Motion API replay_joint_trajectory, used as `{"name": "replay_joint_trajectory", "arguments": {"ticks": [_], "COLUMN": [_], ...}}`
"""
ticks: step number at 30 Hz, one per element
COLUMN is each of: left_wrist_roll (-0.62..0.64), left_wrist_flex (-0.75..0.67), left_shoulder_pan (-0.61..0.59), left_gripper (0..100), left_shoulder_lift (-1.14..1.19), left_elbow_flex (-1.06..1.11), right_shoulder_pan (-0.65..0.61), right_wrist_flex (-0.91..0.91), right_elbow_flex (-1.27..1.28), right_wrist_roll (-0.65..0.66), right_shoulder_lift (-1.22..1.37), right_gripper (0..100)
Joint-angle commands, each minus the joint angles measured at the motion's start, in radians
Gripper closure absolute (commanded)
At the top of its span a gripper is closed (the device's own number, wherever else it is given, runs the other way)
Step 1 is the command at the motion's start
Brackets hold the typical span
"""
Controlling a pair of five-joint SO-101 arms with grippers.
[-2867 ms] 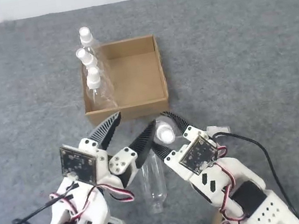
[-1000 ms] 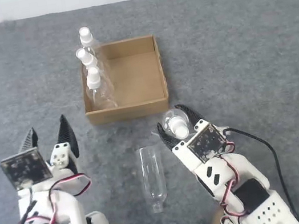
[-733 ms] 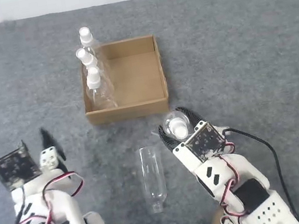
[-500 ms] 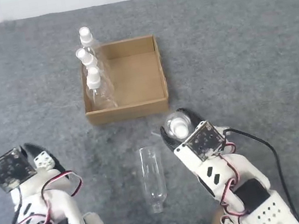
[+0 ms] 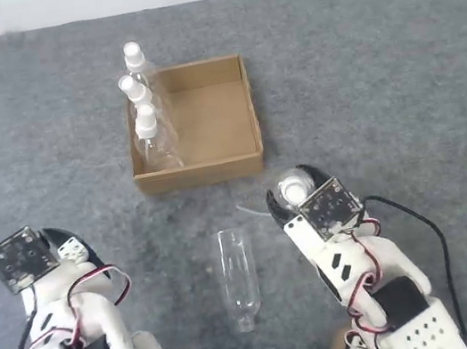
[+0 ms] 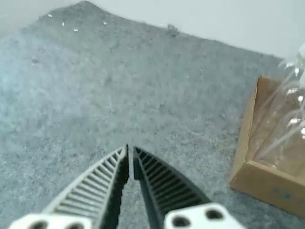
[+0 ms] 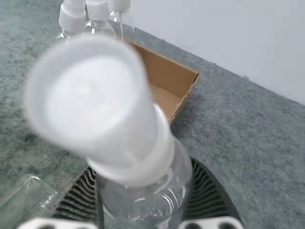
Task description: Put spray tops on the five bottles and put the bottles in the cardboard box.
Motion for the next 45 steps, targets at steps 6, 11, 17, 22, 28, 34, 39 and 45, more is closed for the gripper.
{"name": "replay_joint_trajectory", "arguments": {"ticks": [6,11,17,22,28,34,39,45], "left_wrist_roll": [0.008,0.008,0.008,0.008,-0.006,-0.029,-0.031,-0.031], "left_wrist_flex": [-0.037,-0.037,-0.037,-0.037,-0.034,-0.032,-0.032,-0.031], "left_shoulder_pan": [0.000,0.000,-0.002,-0.005,-0.006,-0.006,-0.006,-0.006], "left_gripper": [99,99,99,99,99,99,99,99], "left_shoulder_lift": [-0.017,-0.017,-0.017,-0.017,-0.017,-0.017,-0.017,-0.017], "left_elbow_flex": [-0.008,-0.008,-0.008,-0.008,-0.008,-0.008,-0.008,-0.008], "right_shoulder_pan": [0.007,-0.030,-0.120,-0.128,-0.127,-0.127,-0.124,-0.111], "right_wrist_flex": [0.062,0.056,0.048,-0.036,-0.157,-0.282,-0.343,-0.412], "right_elbow_flex": [-0.265,-0.370,-0.598,-0.741,-0.845,-0.928,-1.003,-1.086], "right_wrist_roll": [-0.002,0.000,-0.008,-0.008,-0.009,-0.009,-0.009,-0.009], "right_shoulder_lift": [-0.021,0.042,0.338,0.593,0.839,1.047,1.207,1.368], "right_gripper": [99.3,99.3,99.3,99.3,99.3,99.3,99.3,99.3]}}
